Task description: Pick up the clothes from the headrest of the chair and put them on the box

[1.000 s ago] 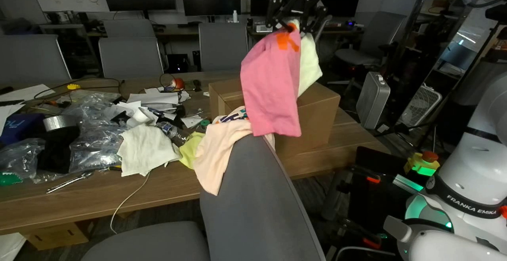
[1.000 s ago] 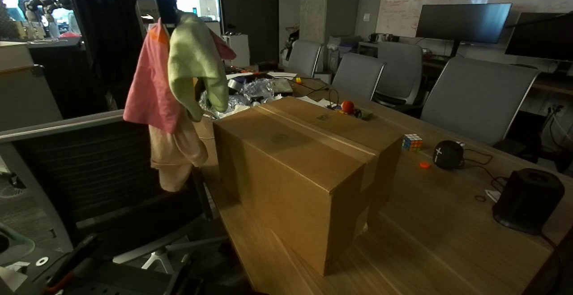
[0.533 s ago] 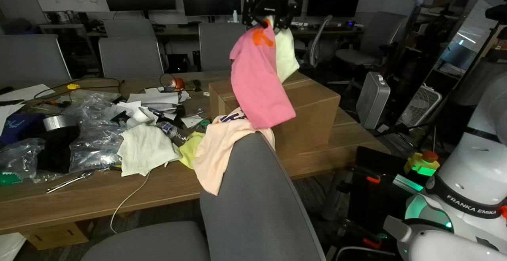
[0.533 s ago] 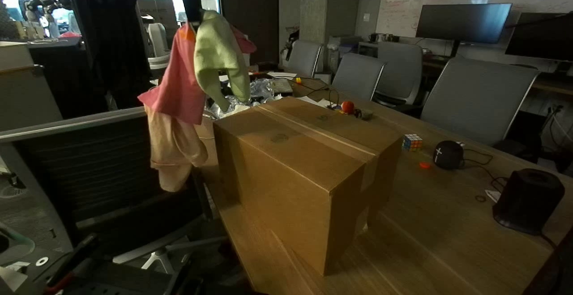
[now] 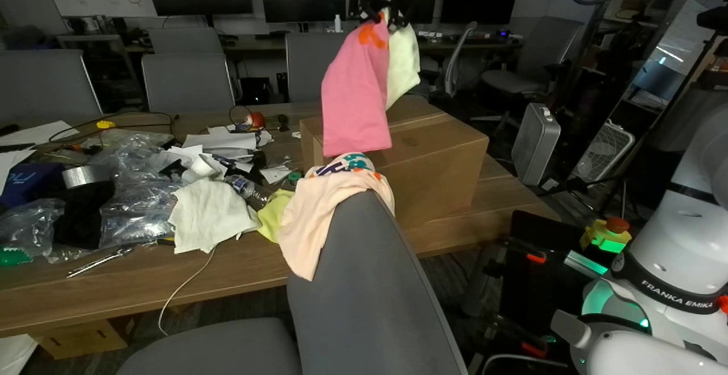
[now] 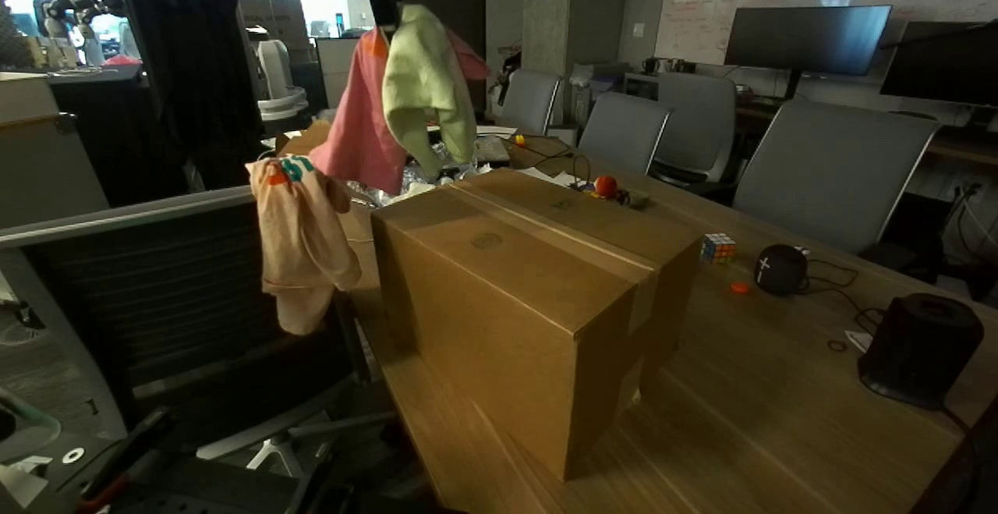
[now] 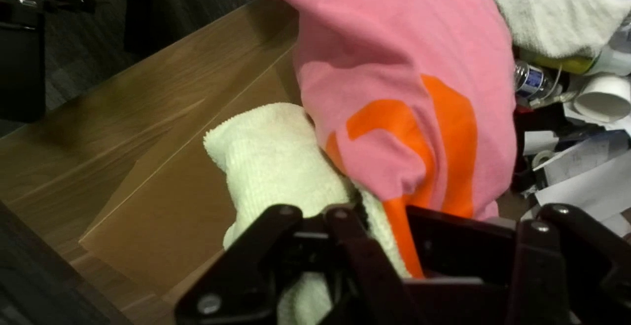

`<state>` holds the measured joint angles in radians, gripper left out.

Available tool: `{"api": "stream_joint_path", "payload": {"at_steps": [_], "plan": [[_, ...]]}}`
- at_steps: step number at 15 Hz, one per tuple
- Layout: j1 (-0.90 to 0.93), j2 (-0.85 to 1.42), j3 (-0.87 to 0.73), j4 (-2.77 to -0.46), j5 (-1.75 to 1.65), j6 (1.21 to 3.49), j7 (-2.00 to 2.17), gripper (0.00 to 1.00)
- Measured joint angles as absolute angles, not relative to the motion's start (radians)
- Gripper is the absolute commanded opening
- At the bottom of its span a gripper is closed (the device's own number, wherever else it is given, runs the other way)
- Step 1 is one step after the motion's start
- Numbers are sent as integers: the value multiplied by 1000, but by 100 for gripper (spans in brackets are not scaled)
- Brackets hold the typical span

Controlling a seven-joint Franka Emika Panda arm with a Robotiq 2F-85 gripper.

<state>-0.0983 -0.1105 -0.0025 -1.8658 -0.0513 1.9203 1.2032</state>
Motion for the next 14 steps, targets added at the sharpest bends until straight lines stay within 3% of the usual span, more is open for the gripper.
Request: {"api": "stream_joint_path", "payload": {"at_steps": [14], "plan": [[-183, -111, -135, -1852, -3, 1922, 1398, 3]]}}
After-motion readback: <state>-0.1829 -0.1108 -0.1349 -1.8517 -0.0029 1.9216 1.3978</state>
